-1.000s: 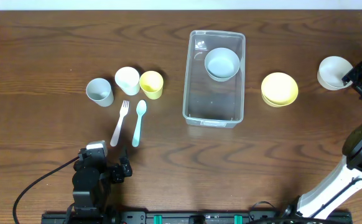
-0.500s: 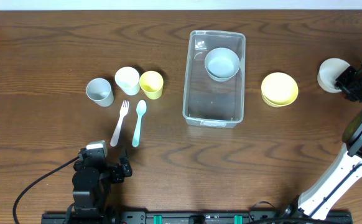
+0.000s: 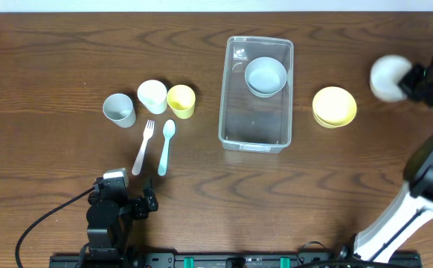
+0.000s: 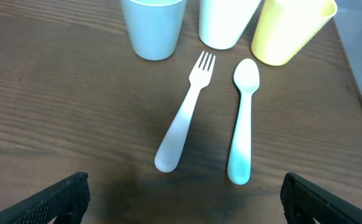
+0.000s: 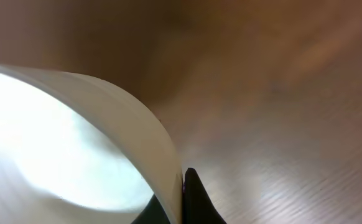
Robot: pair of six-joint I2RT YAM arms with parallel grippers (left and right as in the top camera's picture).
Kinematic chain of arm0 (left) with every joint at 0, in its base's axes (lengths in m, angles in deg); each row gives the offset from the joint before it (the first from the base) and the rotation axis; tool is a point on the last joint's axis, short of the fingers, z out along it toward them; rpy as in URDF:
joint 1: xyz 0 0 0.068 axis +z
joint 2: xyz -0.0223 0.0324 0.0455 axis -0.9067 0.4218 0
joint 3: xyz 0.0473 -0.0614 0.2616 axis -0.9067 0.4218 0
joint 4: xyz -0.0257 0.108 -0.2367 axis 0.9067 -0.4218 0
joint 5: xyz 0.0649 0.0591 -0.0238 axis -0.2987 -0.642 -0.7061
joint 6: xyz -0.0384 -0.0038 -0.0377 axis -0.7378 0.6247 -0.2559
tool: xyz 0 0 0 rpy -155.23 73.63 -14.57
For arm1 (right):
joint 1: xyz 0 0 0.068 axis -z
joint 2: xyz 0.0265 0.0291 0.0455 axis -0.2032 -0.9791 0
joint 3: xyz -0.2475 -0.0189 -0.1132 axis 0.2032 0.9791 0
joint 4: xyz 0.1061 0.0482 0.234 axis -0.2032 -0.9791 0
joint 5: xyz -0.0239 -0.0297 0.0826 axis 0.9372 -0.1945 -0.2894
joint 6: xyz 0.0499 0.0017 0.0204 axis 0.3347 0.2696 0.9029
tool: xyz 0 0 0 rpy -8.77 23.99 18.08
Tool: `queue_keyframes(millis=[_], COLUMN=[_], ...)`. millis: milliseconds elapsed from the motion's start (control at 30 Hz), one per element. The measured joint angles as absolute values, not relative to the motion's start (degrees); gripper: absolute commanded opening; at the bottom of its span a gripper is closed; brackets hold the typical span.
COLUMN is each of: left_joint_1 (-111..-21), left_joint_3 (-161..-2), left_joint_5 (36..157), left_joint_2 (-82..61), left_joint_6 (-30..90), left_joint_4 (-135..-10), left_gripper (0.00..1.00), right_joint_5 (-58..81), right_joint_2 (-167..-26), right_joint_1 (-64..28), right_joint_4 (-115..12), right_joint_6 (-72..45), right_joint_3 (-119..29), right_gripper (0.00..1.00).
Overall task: Pack container
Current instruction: 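Place the white bowl onto the light blue bowl in the container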
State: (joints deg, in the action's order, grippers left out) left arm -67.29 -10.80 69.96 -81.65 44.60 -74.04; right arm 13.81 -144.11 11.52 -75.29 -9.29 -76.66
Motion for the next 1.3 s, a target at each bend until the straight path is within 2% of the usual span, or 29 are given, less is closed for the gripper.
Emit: queue_keyframes(millis=[200,300,400,533,767,800,867,1033,1300], left_joint_1=[-67.29,-67.29,-67.29,-67.29,-67.29,-67.29,-67.29,-67.29,-67.29], left_joint_3=[-10.8,-10.8,-10.8,-10.8,-10.8,-10.8,-10.8,-10.8,-10.8], left_joint_5=[69.96,69.96,69.96,69.96,69.96,69.96,69.96,69.96,69.96], left_joint_2=[-81.65,-81.65,-81.65,-81.65,-81.65,-81.65,-81.65,-81.65,-81.65], left_joint_6=[44.6,44.6,44.6,44.6,44.6,44.6,44.6,44.6,44.6], left_joint_4=[-74.02,-74.02,-74.02,-74.04,-74.02,-74.02,-74.02,-74.02,-74.04], left_gripper=[0.98,0.98,0.98,0.98,0.98,0.98,0.98,0.98,0.98], right_joint_5=[11.32,13.76,17.59,20.95,22.42,22.42,22.27,20.1,13.87], right_joint_2=[-128.16,-127.55,-131.48,-139.83,-150.06,-150.63,-150.96,-150.96,-145.62], right_joint_1=[-9.29,-21.03,-27.21,-29.57,-28.35,-27.89,-27.1,-25.42,-24.96], right_joint_4=[-72.8,-71.05,-69.26,-67.77,-66.98,-66.76,-66.06,-65.45,-68.97], right_joint_6=[-9.29,-8.77,-7.94,-6.13,-3.22,-2.98,-2.3,-2.78,-6.58], right_joint_3=[-78.91,-79.57,-79.48,-79.05,-77.8,-77.8,-77.8,-77.82,-78.65], right_gripper=[0.01,0.01,0.01,0.01,0.02,0.06,0.23,0.41,0.45])
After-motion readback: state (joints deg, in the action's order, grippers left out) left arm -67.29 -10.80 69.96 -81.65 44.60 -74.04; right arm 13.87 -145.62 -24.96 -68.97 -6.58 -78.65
